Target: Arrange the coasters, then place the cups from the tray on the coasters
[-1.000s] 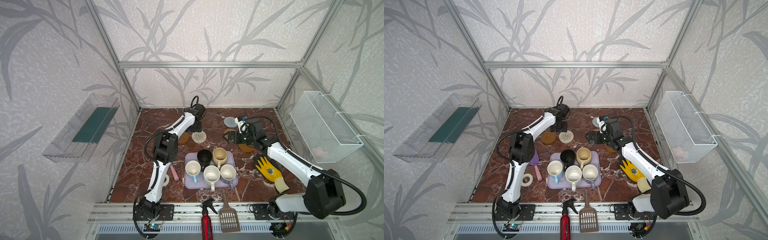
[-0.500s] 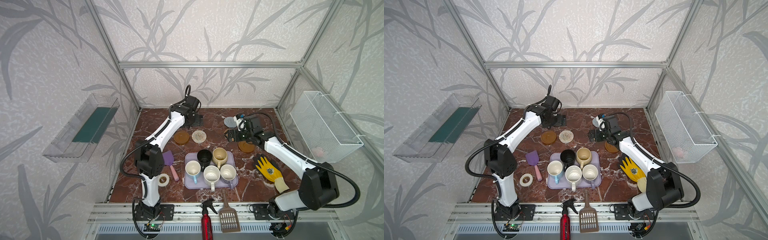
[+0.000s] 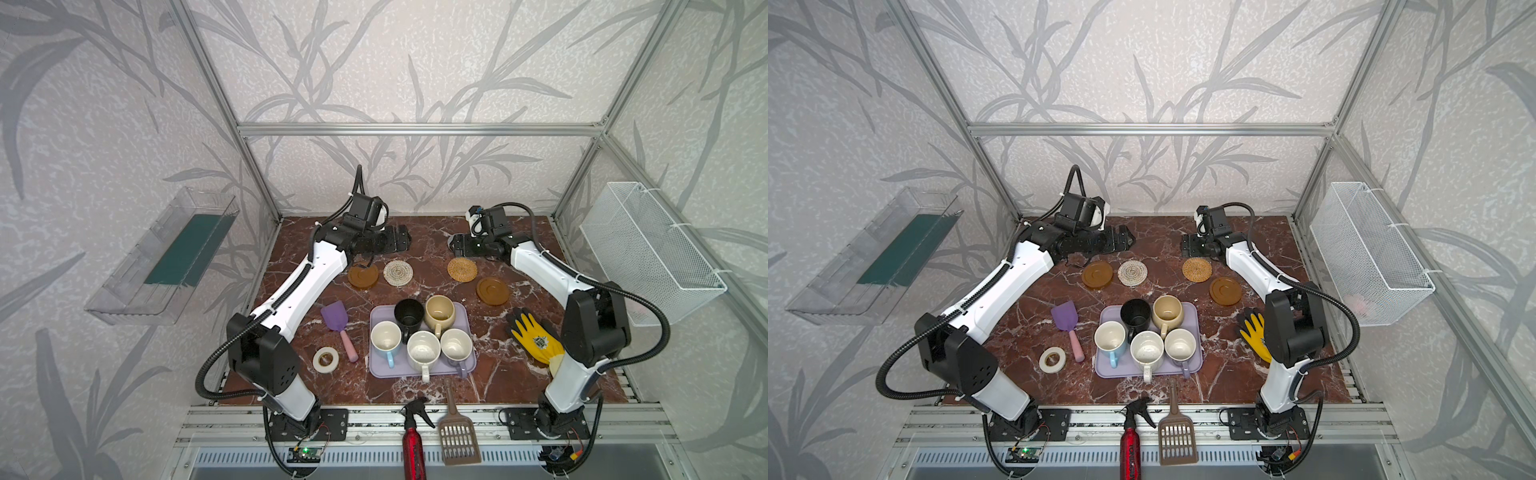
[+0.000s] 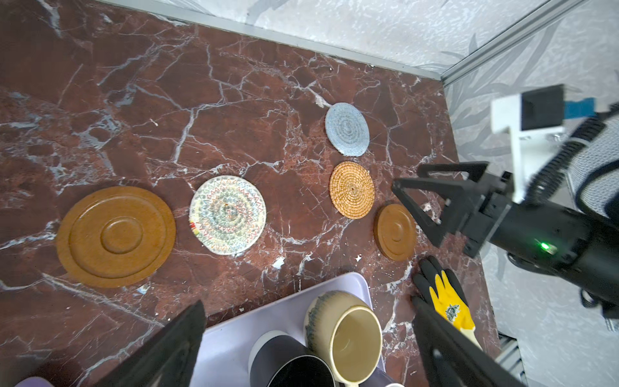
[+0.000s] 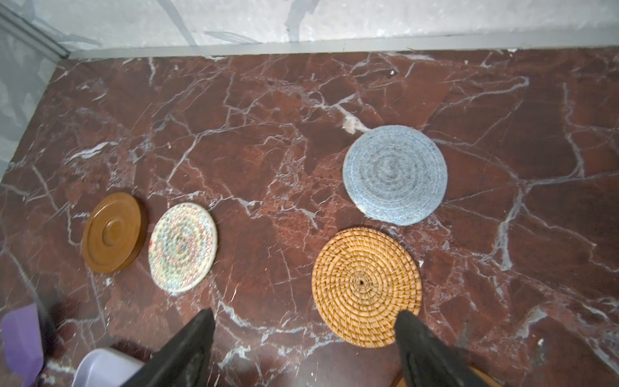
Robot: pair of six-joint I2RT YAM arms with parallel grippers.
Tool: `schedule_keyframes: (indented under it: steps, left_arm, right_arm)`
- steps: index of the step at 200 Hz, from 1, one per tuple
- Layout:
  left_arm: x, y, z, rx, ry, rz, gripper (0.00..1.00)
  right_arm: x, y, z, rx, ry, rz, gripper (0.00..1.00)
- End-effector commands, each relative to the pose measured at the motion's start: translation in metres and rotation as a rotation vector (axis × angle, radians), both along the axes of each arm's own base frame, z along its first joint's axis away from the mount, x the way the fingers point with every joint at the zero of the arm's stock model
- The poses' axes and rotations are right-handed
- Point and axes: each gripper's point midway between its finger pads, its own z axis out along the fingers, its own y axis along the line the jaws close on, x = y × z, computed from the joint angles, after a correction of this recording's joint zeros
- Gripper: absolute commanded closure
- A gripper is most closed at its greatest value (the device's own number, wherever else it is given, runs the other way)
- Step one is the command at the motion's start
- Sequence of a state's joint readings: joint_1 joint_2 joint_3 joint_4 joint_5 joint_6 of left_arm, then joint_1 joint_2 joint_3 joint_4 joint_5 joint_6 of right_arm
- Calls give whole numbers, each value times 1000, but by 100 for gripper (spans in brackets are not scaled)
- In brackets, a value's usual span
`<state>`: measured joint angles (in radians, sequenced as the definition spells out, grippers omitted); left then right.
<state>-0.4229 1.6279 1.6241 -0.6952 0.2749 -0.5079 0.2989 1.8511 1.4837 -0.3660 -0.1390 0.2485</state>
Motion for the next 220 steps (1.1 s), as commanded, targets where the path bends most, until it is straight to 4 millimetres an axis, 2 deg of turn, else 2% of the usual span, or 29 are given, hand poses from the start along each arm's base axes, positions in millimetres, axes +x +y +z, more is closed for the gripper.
schedule_keyframes:
  steps: [1, 32, 84, 140, 220]
  left_arm:
    - [-4, -2, 5, -51, 1, -13, 1]
    - [0, -4, -4, -90, 13, -8, 1]
    - [15, 1, -24, -104, 39, 34, 1]
    - [27, -8, -45, -147, 63, 54, 1]
    - [34, -15, -65, -139, 92, 50, 1]
  right_arm:
    - [16, -6, -13, -2, 51, -47, 18]
    - [40, -5, -33, -23, 95, -58, 20]
    - [62, -6, -61, -31, 152, -70, 22]
    - [76, -5, -88, -57, 217, -81, 33]
    - [92, 1, -115, -73, 294, -69, 39]
